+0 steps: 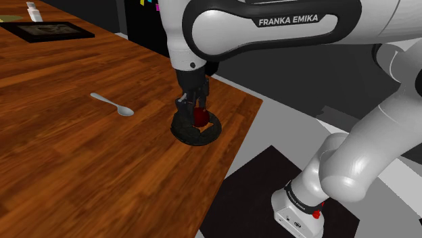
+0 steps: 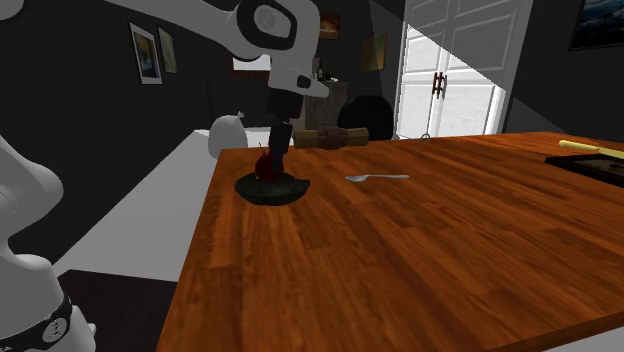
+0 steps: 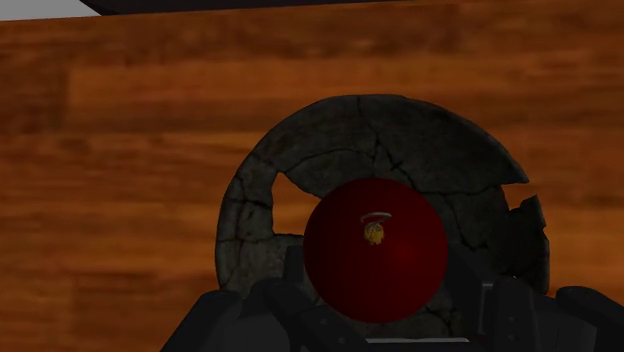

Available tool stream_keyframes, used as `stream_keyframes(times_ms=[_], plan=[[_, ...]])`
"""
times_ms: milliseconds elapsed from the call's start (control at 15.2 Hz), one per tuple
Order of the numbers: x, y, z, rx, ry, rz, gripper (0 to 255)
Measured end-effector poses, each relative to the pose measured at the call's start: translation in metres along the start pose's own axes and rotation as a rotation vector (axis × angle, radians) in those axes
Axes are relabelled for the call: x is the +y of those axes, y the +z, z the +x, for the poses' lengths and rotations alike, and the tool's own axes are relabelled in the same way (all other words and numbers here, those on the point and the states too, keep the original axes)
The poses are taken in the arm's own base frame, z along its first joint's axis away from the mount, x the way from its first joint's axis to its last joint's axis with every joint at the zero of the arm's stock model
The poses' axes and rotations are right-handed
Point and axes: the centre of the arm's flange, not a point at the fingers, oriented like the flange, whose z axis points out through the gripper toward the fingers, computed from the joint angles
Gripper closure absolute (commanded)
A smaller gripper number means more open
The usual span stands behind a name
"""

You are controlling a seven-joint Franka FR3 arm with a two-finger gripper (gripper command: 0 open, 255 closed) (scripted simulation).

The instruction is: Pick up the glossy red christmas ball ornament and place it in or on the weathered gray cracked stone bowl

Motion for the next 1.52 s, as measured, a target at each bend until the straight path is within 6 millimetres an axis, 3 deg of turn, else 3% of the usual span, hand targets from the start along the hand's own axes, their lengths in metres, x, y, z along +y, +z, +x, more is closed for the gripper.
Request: stream_keyframes(times_ms=[330, 396, 792, 1122, 1518], plan=[[0.0, 0.001, 0.0, 0.0, 0.0, 0.0, 255], [0.0, 0.001, 0.0, 0.0, 0.0, 0.0, 0], [0.0, 0.001, 0.0, 0.001, 0.0, 0.0, 0], [0.0, -0.045, -0.001, 0.002, 0.0, 0.0, 0], [0.0, -0.049, 0.0, 0.001, 0.0, 0.0, 0]])
